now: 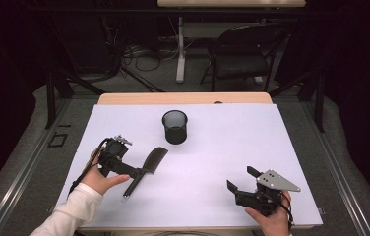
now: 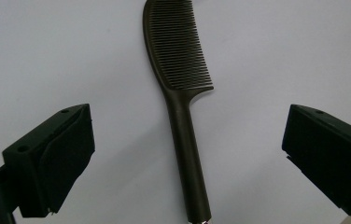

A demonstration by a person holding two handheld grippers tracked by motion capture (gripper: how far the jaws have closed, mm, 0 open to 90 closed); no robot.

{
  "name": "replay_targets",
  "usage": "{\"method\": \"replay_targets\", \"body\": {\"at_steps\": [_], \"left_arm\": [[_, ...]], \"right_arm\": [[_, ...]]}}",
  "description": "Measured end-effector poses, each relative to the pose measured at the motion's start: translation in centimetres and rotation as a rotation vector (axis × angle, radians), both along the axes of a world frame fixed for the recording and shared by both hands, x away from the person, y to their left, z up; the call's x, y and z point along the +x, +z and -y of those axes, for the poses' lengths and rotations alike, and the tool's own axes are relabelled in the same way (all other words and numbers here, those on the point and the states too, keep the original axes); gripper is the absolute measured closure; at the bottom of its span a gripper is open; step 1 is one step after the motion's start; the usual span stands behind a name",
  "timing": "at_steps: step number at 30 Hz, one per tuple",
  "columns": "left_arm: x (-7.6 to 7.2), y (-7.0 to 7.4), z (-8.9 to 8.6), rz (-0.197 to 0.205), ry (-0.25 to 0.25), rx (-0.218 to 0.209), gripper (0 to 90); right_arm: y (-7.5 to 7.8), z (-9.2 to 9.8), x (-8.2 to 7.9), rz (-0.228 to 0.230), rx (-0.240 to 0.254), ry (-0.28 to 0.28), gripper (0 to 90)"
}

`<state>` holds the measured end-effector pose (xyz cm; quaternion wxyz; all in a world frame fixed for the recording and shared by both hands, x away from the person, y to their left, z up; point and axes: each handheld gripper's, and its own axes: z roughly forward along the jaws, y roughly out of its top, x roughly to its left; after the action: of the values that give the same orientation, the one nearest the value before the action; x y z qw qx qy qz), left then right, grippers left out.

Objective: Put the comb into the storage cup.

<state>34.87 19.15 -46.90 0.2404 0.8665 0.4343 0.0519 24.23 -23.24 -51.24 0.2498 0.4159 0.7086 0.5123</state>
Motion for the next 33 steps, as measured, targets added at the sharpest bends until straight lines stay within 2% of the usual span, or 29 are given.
{"method": "replay_targets", "body": {"at_steps": [9, 19, 22, 28, 33], "left_arm": [[0.5, -0.6, 0.4, -0.035, -0.008, 0.031, 7.4], [1.0, -1.4, 0.6, -0.08, 0.001, 0.042, 9.2], [1.2, -1.5, 0.7, -0.09, 0.0, 0.053, 15.2], [1.7, -2.1, 0.9, -0.128, 0.016, 0.068, 15.3], [1.9, -2.4, 1.0, -0.145, 0.016, 0.071, 16.0]], "right_arm": [[0.0, 0.0, 0.0, -0.006, -0.007, 0.005, 15.0], [-0.1, -0.1, 0.0, -0.023, -0.002, 0.007, 15.2], [-0.1, -0.1, 0.1, -0.017, -0.01, 0.011, 15.3], [-0.2, -0.1, 0.1, -0.021, -0.011, 0.014, 15.4], [-0.2, -0.1, 0.1, -0.023, -0.009, 0.015, 15.5]]}}
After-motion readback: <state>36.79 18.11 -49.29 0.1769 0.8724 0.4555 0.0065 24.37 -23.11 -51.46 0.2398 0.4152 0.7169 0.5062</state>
